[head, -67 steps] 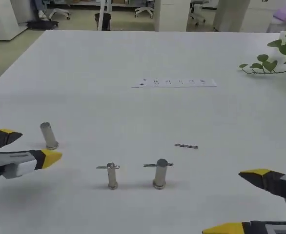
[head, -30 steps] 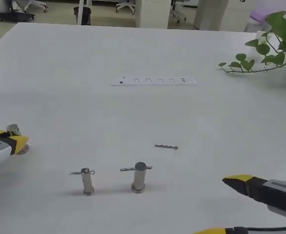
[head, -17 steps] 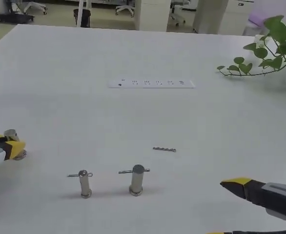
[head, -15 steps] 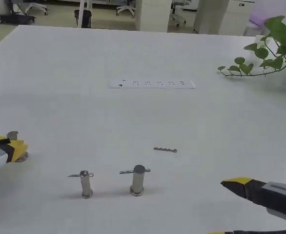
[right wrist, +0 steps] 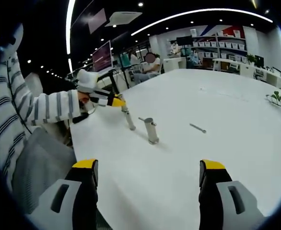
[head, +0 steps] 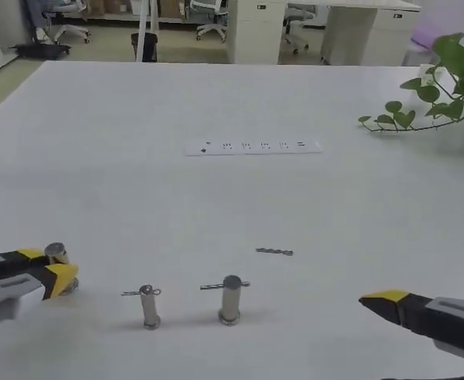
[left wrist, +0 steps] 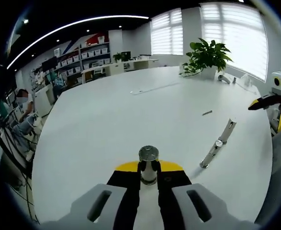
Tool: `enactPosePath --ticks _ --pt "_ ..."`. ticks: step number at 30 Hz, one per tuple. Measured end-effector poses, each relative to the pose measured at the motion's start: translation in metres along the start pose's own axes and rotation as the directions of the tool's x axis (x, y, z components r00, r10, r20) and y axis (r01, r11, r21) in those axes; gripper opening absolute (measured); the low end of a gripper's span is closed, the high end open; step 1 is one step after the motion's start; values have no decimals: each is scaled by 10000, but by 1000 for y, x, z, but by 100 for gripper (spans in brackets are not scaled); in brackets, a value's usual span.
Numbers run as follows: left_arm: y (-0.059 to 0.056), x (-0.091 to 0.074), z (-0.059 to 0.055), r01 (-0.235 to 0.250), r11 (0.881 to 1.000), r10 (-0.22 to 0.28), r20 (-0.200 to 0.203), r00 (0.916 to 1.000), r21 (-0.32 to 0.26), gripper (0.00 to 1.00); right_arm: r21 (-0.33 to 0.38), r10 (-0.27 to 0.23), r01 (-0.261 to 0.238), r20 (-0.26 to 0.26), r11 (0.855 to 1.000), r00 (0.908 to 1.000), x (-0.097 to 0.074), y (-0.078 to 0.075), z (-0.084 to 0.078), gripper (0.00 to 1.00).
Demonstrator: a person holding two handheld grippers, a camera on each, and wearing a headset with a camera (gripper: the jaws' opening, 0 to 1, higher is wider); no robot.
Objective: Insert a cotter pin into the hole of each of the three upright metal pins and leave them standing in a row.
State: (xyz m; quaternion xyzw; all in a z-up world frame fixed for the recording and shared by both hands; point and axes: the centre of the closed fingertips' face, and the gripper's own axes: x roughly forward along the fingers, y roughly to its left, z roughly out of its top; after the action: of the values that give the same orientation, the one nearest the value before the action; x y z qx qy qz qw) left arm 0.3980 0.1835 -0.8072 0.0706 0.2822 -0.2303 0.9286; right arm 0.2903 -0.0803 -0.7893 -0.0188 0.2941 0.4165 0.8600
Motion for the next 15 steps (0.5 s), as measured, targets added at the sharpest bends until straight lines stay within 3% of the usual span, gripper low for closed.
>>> enactPosePath --ticks 7,15 --pt "-17 -21 -2 -191 9994 190 -42 9998 -275 11 -188 114 -114 -40 9998 9999 -3 1 0 88" --pt "-49 -35 -10 -146 9986 143 -65 9999 -514 11 -283 155 -152 104 9995 9998 -6 2 3 88"
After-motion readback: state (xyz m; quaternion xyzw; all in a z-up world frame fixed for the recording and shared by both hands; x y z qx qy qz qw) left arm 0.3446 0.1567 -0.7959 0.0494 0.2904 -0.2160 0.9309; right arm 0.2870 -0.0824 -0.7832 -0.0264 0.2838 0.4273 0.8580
